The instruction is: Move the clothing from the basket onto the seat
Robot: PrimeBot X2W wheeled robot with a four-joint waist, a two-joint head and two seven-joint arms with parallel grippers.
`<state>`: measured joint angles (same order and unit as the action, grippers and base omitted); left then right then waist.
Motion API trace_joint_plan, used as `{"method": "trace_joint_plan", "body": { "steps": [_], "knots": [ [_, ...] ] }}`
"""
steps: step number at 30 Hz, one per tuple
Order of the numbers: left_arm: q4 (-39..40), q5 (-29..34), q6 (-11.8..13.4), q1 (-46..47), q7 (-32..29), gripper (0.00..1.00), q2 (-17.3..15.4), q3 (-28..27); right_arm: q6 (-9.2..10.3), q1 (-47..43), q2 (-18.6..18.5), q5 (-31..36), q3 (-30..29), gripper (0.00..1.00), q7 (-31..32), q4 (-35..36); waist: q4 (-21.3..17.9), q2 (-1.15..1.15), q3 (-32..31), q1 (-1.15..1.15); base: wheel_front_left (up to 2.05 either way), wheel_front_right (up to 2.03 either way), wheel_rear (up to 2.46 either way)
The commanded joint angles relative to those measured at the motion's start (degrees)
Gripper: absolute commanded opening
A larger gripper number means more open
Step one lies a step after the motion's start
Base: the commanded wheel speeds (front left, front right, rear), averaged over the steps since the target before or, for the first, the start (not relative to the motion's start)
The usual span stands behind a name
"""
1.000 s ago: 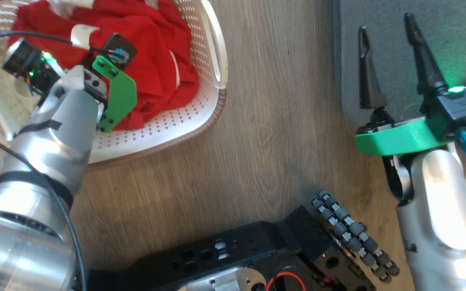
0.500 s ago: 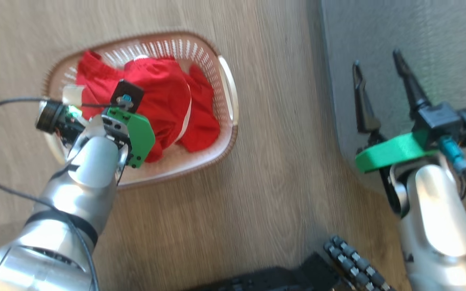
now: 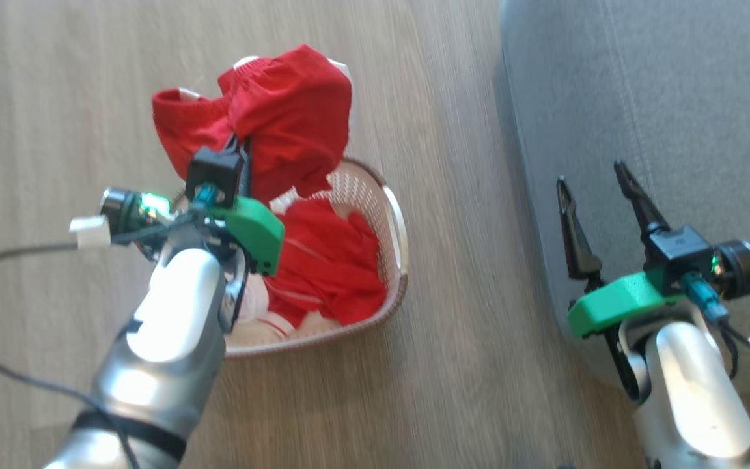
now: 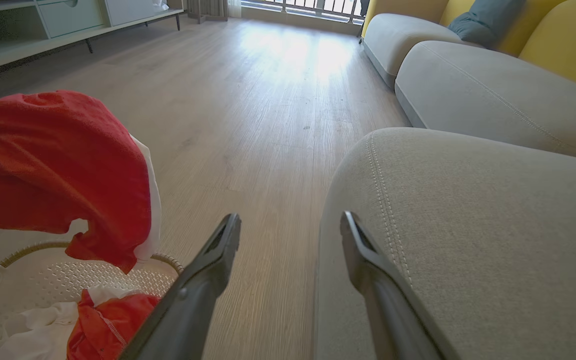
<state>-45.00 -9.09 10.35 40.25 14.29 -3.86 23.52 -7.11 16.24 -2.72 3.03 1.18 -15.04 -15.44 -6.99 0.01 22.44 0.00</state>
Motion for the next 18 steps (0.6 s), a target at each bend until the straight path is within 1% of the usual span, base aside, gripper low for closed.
{"method": "trace_joint_plan", "body": {
  "steps": [1, 4, 8, 18],
  "knots": [
    [4.2, -0.1, 0.2, -1.4, 0.7, 0.0, -1.3, -2.4, -0.37, -1.2, -0.3, 0.2, 1.0, 1.0, 0.0, 1.2, 1.9, -0.01, -4.3, 0.0, 0.0, 0.0, 0.0],
    [9.9, -0.3, -0.8, -4.9, 0.7, 0.0, -1.1, -3.9, -0.37, -2.3, -0.3, 0.3, 1.3, 1.0, 0.0, 0.9, 2.6, -0.01, -6.6, 0.0, 0.0, 0.0, 0.0],
    [15.5, 0.3, -2.6, -8.3, 0.7, 0.0, -0.9, -5.0, -0.37, -3.8, -0.6, 0.5, 1.4, 1.0, 0.0, 0.6, 3.7, -0.01, -9.9, 0.0, 0.0, 0.0, 0.0],
    [30.1, 1.5, -4.4, -12.9, 0.7, 0.0, 0.1, -8.7, -0.37, -8.8, -0.6, 1.0, 1.8, 1.0, 0.0, 0.0, 5.9, -0.01, -17.9, 0.0, 0.0, 0.0, 0.0]
  ]
}}
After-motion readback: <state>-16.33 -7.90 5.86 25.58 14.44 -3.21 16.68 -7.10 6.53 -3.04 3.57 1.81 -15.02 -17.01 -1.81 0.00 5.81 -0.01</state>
